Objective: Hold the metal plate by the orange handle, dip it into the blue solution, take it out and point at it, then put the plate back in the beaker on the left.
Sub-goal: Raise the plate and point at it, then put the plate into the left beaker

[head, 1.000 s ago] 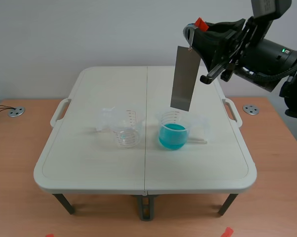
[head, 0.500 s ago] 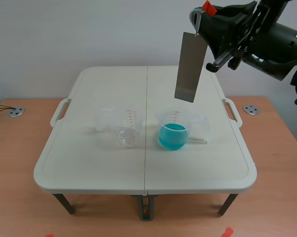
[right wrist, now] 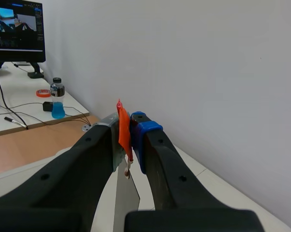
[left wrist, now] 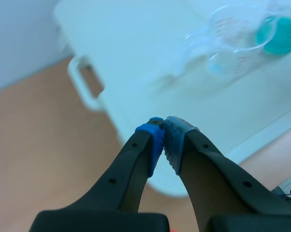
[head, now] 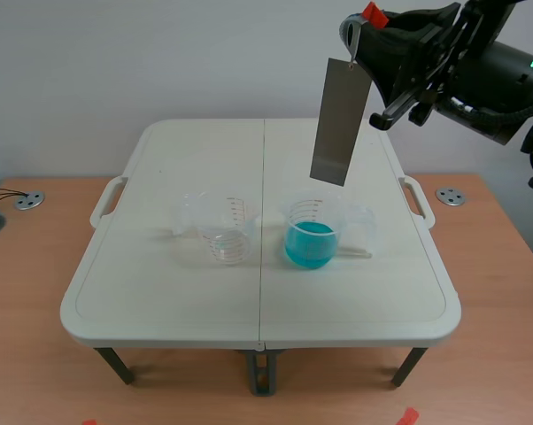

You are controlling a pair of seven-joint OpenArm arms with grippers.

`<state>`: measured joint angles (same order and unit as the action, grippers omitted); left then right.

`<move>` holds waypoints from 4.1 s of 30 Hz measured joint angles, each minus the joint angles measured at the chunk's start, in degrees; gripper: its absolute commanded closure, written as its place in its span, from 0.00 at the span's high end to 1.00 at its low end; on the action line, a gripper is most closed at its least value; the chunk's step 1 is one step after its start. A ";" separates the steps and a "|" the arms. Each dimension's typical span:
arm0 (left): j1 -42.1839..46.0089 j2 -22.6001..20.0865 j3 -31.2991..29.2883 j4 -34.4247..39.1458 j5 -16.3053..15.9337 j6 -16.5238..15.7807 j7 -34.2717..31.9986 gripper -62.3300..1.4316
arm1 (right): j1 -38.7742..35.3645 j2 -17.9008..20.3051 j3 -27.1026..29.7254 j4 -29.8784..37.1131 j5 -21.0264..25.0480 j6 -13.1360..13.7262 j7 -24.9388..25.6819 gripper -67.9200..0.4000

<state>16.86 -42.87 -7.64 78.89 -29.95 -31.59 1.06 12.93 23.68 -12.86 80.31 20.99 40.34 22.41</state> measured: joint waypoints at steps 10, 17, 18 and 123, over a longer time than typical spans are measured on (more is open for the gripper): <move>-22.53 8.00 21.16 -0.02 9.35 0.24 4.39 0.05 | 0.00 0.00 0.00 0.00 0.00 0.00 -0.63 0.02; -30.01 18.29 29.18 -1.33 17.31 0.31 5.20 0.05 | 0.00 0.00 0.00 0.00 0.00 0.00 -0.63 0.02; -30.99 19.93 30.03 -2.58 18.49 0.55 5.20 0.05 | 0.00 0.00 0.00 0.00 0.00 0.00 -0.63 0.02; 41.22 14.91 8.83 -2.36 24.30 7.08 -5.81 0.05 | 8.72 -13.14 -11.30 0.00 -5.35 -0.46 -9.86 0.02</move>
<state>58.08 -27.97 1.19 76.53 -5.65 -24.51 -4.75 21.65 10.55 -24.16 80.31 15.64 39.88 12.56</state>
